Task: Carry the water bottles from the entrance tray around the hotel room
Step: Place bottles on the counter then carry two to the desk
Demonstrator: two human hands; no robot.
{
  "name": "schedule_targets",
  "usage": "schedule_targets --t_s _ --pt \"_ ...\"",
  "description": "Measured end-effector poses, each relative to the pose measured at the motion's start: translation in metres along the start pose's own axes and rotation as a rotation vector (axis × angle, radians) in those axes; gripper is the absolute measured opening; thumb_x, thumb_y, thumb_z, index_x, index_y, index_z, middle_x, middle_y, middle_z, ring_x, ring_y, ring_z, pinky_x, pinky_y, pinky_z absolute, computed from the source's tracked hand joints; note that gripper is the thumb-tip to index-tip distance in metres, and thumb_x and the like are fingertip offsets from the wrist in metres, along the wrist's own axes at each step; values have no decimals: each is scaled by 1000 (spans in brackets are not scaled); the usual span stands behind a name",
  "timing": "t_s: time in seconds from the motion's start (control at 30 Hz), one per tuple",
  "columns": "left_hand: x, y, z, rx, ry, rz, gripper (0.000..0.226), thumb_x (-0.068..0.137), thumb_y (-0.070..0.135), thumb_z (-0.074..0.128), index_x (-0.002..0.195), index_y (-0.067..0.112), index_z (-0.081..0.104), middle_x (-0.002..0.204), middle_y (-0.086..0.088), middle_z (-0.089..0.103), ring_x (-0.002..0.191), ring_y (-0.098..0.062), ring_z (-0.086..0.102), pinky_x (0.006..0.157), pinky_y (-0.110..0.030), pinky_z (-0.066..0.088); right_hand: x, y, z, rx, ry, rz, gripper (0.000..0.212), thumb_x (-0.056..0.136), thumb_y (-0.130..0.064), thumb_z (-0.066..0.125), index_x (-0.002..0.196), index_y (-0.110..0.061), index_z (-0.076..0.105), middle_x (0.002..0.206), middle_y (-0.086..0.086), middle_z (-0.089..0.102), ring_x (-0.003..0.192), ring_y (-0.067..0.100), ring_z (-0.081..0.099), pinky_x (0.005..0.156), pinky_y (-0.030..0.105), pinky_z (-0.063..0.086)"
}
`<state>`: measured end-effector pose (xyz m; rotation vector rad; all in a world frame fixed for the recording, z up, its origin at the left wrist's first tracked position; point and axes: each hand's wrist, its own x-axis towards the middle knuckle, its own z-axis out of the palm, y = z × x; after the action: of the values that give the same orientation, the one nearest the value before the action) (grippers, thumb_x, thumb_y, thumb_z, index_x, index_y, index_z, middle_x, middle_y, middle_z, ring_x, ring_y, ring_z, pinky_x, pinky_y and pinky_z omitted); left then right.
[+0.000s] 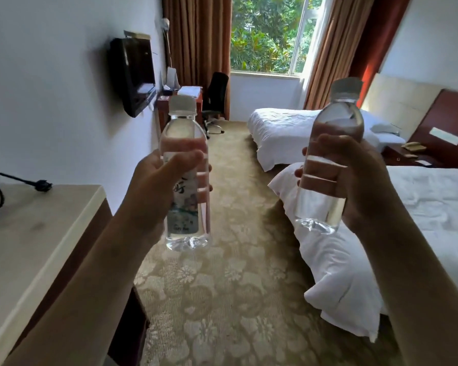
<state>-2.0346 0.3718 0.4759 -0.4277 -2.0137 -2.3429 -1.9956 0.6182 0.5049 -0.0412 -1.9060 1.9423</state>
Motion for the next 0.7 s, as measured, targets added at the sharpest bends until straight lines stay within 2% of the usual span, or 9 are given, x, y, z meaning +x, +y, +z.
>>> schedule_targets --t_s 0.1,0.2,0.27,0.37,0.5,0.57,0.7 --pt "55 -19 13 24 13 -5 31 74 38 62 101 24 67 87 -4 72 70 -17 72 55 -24 57 60 24 -8 38 -17 -7 24 85 -28 68 108 -23 64 80 -6 75 73 16 74 62 30 61" --pt "114 -32 25 86 42 7 46 64 49 68 102 24 65 86 -2 73 72 -19 73 56 -25 56 128 43 -11 71 -42 -6 38 74 -32 67 110 -20 64 87 0 73 71 15 74 57 28 59" --pt "156 -38 31 102 68 23 50 59 54 67 100 25 66 85 -2 73 71 -19 72 57 -24 56 175 55 -12 96 -74 2 33 78 -27 70 110 -20 64 93 4 73 71 17 75 57 28 59" --pt "211 -47 36 96 103 52 35 66 48 67 95 29 67 85 -2 73 71 -18 72 56 -23 56 240 69 -9 111 -123 -5 27 84 -24 69 110 -21 63 97 6 72 74 18 75 58 27 59" --pt "278 -60 36 109 112 61 37 62 52 67 92 31 67 84 -1 73 70 -17 72 57 -23 56 313 86 2 116 -149 -5 40 78 -30 69 116 -20 62 97 6 71 75 19 75 61 29 59" --pt "314 -70 31 136 129 72 32 68 48 66 95 31 65 84 1 73 71 -16 72 56 -22 55 351 98 11 120 -155 -14 45 73 -33 67 116 -19 63 93 4 72 75 20 74 62 31 60" --pt "391 -92 9 159 153 84 21 74 41 60 91 31 67 84 1 73 69 -14 72 54 -19 54 430 123 39 134 -160 -31 36 74 -32 68 107 -20 66 90 1 70 73 19 74 65 33 62"
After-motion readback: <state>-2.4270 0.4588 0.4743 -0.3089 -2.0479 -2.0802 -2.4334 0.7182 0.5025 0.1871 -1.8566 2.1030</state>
